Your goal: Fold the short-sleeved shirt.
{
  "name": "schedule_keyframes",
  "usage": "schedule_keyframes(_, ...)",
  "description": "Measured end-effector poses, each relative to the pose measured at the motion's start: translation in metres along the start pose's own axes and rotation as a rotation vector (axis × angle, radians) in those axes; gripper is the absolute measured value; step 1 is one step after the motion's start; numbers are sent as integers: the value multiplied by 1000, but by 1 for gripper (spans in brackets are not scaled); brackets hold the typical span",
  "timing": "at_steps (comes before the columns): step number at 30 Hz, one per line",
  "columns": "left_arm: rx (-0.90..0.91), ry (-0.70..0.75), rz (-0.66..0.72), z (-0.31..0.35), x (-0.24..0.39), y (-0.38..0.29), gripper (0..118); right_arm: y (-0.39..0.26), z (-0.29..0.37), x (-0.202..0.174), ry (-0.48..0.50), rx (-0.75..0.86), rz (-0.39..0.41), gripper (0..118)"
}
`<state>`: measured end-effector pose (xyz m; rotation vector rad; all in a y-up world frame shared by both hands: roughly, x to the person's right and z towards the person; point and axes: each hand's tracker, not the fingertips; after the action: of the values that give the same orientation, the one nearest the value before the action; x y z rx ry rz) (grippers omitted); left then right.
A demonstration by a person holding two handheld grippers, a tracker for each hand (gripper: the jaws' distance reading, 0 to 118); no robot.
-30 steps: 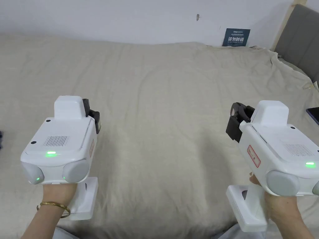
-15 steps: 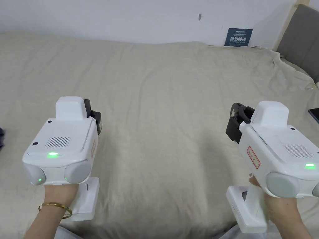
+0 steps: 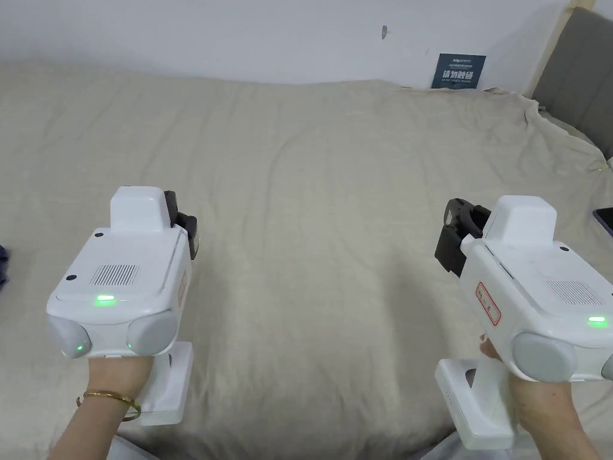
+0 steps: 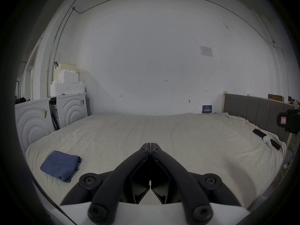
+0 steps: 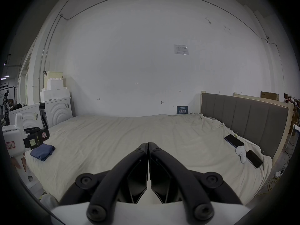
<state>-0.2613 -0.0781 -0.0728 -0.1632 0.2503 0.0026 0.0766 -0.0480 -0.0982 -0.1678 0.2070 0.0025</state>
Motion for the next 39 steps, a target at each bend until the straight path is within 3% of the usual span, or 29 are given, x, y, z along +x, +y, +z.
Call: schedule_keyframes(39, 5, -10, -13, 7, 5, 0, 0, 4, 6, -7, 1, -5, -2, 0)
